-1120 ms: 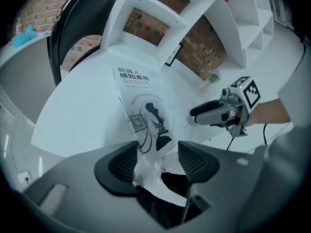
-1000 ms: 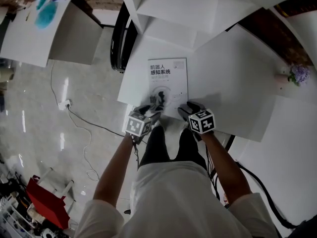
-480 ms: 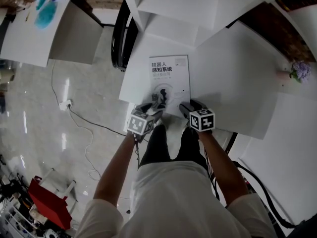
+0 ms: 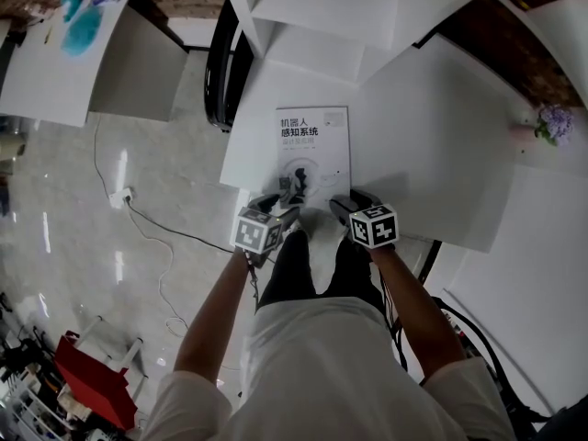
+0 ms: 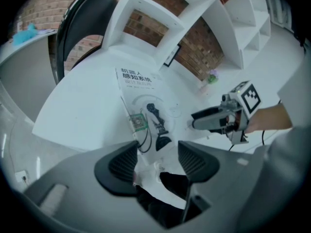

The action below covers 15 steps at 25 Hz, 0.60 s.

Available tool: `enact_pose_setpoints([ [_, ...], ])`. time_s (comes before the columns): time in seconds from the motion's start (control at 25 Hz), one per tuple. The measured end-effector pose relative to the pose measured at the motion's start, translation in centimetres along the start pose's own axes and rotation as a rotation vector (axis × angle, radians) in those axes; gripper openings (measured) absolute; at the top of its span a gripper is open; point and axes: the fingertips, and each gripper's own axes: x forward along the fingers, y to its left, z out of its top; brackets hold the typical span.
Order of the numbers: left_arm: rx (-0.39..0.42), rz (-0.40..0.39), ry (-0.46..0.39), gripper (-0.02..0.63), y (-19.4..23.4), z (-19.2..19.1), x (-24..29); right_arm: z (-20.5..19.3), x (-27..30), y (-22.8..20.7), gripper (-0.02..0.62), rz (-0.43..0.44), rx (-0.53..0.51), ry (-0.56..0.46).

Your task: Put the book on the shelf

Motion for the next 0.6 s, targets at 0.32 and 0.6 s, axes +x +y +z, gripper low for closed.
enact_pose_setpoints([
  [0.32,0.013,-0.035,0.041,0.278,-1.1,-3.8,-1.6,-4.9,-1.6,3.3,0.256,0.055,0.026,0.04],
  [0.6,0.022,-0.068,0.06,0.278,-2.4,-5.8,-2.4,-6.5,-2.8,4.5,0.256,0.064,0.078,0.022],
])
